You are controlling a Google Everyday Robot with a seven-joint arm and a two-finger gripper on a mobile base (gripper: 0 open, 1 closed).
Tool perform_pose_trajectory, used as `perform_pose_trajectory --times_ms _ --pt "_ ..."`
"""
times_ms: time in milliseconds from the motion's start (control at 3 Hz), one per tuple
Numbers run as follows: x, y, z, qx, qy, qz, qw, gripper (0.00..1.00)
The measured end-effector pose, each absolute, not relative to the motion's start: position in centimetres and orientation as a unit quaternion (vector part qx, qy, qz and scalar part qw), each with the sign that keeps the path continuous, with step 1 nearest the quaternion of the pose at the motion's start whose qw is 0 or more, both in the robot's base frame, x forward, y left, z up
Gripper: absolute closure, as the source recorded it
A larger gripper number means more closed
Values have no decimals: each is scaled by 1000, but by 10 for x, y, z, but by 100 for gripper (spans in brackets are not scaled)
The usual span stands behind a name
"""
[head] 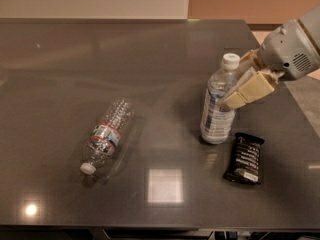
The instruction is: Move blue plastic bottle near rxbar chocolate
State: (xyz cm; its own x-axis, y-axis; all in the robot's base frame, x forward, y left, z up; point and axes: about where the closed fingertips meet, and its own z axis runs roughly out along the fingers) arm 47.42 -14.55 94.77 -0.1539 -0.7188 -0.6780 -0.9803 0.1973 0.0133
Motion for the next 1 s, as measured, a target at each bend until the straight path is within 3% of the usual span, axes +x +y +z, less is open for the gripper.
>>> perform_pose_trajectory --times_ms 333,1000 --pt "472 -148 940 -585 726 233 278 82" --pt "470 -149 936 -582 729 227 280 36"
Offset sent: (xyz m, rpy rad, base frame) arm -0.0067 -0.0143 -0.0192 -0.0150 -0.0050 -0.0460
